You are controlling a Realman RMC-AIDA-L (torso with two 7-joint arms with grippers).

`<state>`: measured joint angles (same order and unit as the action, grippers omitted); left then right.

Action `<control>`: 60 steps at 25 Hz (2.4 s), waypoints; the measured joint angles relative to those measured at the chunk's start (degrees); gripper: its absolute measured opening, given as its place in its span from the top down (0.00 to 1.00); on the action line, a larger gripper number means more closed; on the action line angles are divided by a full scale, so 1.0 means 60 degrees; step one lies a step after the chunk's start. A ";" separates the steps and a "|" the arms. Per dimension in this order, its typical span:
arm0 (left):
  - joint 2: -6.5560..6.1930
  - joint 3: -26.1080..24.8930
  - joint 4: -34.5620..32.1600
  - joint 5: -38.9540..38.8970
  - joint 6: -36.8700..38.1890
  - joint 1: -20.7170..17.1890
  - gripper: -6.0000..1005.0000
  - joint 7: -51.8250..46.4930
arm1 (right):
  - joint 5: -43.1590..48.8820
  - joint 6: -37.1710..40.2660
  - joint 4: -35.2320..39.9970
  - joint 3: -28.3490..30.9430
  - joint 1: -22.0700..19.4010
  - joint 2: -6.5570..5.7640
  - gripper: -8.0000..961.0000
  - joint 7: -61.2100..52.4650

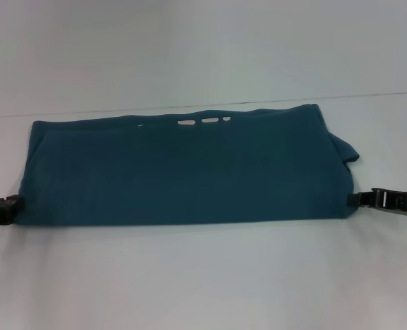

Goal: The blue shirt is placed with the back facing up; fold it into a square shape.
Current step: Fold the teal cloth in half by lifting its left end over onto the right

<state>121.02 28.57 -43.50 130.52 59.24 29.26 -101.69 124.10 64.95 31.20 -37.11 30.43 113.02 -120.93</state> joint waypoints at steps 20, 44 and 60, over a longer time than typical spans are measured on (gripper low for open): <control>0.0074 -0.0063 -0.0692 -0.0033 0.0449 -0.0368 0.99 -0.0349 | -0.0097 0.0359 0.0009 0.1126 -0.0511 0.0097 0.99 0.0901; 0.0090 -0.0044 -0.1059 0.0014 0.1631 -0.0469 0.97 -0.0666 | -0.0483 0.1863 0.0267 0.1554 -0.0693 0.0070 0.89 0.1432; 0.0101 -0.0590 -0.2086 0.0161 0.2109 -0.0784 0.33 -0.2284 | -0.1315 0.2475 0.0853 0.1803 -0.0557 -0.0046 0.29 0.1543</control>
<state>121.63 25.03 -56.02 131.48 71.89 24.56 -115.39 116.21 79.80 36.31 -26.30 27.09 112.75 -111.68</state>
